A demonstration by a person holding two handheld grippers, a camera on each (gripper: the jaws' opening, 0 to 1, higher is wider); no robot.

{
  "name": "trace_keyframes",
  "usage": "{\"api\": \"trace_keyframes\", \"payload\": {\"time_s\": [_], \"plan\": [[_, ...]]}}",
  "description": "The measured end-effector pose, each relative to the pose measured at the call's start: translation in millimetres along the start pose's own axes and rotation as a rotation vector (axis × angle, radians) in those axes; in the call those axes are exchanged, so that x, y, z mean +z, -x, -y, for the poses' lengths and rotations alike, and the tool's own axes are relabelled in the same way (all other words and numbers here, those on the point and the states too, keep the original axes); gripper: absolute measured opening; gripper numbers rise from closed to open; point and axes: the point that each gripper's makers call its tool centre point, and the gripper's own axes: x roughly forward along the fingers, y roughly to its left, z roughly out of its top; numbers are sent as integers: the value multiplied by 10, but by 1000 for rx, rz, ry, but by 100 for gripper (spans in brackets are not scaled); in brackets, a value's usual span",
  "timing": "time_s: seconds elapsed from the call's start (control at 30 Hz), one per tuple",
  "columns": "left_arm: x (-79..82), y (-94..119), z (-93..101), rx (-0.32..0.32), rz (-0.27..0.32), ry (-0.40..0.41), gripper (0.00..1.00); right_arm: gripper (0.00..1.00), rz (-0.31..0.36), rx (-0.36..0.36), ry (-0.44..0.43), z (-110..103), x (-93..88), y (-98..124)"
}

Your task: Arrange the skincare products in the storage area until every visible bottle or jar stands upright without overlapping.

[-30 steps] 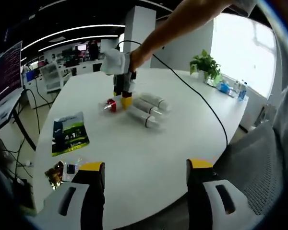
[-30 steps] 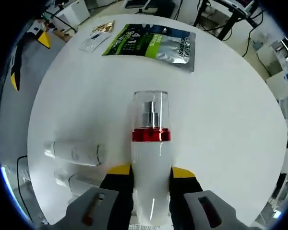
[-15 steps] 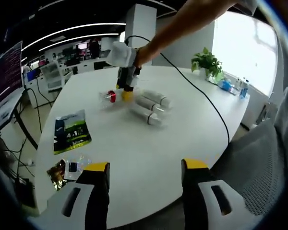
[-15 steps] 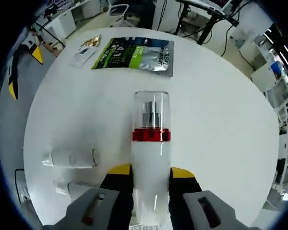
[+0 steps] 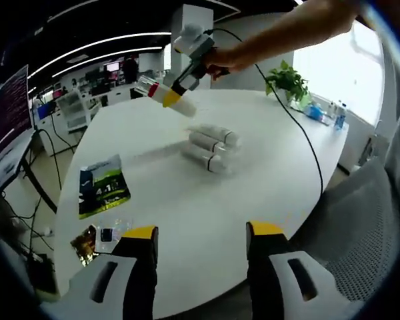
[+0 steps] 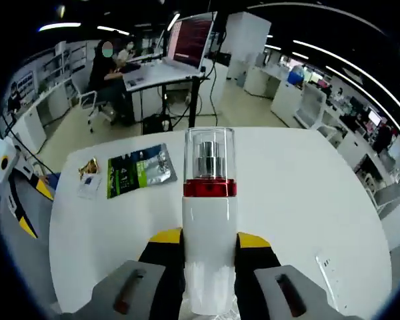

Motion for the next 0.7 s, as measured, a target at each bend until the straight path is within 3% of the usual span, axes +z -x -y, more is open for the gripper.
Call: {"api": "trace_keyframes", "payload": {"time_s": [0.2, 0.3, 0.4, 0.57, 0.7], "plan": [[48, 15, 16, -1, 23, -13, 50, 20, 134, -23, -160, -349, 47, 503], [43, 10, 38, -11, 20, -25, 50, 19, 270, -33, -403, -532, 64, 758], [53, 14, 43, -15, 26, -30, 50, 19, 380, -18, -589, -653, 13, 926], [25, 9, 82, -32, 14, -49, 49, 20, 462, -33, -665, -850, -113, 1170], [-5, 3, 91, -37, -3, -58, 49, 20, 465, -48, -646, -965, -190, 1325]]}}
